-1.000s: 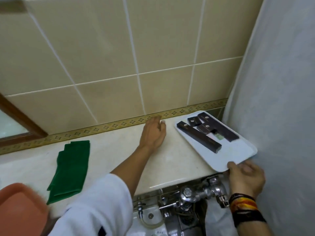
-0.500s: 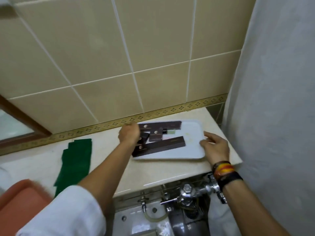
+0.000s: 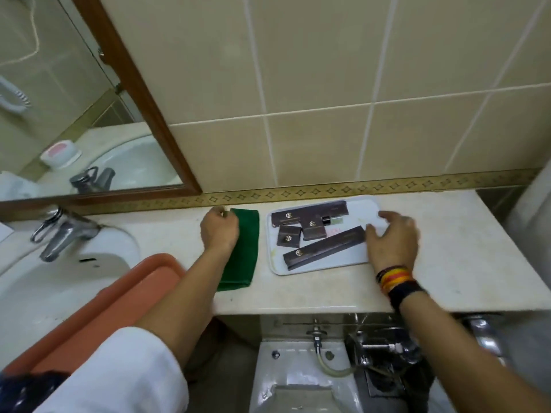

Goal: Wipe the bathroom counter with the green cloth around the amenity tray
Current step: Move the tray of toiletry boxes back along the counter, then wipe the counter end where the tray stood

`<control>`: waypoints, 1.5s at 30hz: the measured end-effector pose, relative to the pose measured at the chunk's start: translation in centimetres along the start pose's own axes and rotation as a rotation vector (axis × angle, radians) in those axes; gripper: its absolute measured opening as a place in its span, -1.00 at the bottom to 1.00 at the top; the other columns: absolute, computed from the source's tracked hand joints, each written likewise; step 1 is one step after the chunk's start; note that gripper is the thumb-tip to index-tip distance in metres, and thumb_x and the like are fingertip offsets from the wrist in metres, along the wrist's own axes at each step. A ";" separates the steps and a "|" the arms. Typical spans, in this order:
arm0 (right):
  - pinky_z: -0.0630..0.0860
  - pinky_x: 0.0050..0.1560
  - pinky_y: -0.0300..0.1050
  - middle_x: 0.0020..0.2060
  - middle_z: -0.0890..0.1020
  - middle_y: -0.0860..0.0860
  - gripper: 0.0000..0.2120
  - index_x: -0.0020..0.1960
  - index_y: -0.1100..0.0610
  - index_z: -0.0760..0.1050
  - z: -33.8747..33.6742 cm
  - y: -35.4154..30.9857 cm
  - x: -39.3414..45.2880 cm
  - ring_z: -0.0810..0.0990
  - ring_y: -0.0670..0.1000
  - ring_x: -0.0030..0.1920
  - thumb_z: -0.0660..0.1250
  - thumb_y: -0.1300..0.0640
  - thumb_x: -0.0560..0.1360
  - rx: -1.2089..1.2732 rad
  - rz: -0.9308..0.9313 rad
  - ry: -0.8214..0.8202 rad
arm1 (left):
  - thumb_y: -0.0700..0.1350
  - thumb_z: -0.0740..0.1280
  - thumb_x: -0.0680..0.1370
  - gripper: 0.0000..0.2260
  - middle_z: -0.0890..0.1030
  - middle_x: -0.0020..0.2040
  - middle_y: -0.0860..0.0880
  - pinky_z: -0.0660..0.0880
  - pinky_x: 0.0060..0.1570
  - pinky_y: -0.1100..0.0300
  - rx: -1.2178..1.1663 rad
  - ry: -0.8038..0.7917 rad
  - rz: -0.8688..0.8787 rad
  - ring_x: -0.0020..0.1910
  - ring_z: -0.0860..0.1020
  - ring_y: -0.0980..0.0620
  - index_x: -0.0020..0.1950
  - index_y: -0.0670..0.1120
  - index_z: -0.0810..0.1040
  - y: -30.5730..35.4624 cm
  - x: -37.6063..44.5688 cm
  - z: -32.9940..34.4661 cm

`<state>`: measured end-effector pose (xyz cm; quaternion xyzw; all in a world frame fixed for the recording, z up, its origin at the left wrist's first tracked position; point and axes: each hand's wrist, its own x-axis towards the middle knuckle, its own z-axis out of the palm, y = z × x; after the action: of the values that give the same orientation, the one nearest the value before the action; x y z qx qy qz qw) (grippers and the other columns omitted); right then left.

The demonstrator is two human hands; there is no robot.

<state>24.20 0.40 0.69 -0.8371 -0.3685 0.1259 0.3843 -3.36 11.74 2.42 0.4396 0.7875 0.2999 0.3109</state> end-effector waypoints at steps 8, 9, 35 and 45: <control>0.51 0.16 -0.04 0.16 0.57 0.12 -0.70 0.25 0.15 0.49 13.0 -10.8 -16.0 0.60 0.16 0.16 0.32 0.03 0.58 0.002 -0.138 -0.480 | 0.10 0.51 0.54 -0.57 0.64 0.24 -0.20 0.59 0.19 -0.09 0.351 -0.110 0.118 0.23 0.61 -0.24 0.23 -0.17 0.56 -3.1 3.8 0.0; 0.52 0.16 -0.03 0.16 0.54 0.12 -0.71 0.25 0.15 0.48 13.9 -11.4 -15.7 0.60 0.17 0.16 0.34 0.08 0.57 -0.010 -0.109 -0.454 | 0.07 0.53 0.53 -0.59 0.66 0.21 -0.19 0.61 0.16 -0.07 0.321 -0.129 0.103 0.20 0.63 -0.23 0.22 -0.16 0.56 -2.9 4.0 -0.1; 0.50 0.35 0.04 0.31 0.60 0.13 -0.65 0.34 0.11 0.59 -13.4 13.8 -2.3 0.56 0.16 0.30 0.31 0.02 0.61 -0.345 -0.079 -0.146 | 0.04 0.13 0.73 -0.60 0.60 0.34 -0.11 0.55 0.32 -0.06 0.413 -0.522 1.298 0.32 0.56 -0.09 0.46 -0.12 0.53 1.2 -19.0 12.3; -0.09 0.63 0.11 0.65 0.12 -0.05 -0.41 0.66 0.01 0.06 -2.9 11.9 6.1 0.03 0.02 0.65 -0.15 -0.10 0.66 -0.559 -0.426 -0.337 | 0.08 0.02 0.77 -0.47 0.03 0.74 0.04 0.10 0.68 -0.01 0.683 -0.850 1.621 0.72 0.00 0.07 0.73 -0.01 0.03 -4.9 -12.0 12.1</control>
<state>36.10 -2.01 -5.65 -0.7818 -0.6121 0.0740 0.0930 8.26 1.48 -6.12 0.9858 0.1130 -0.0050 0.1243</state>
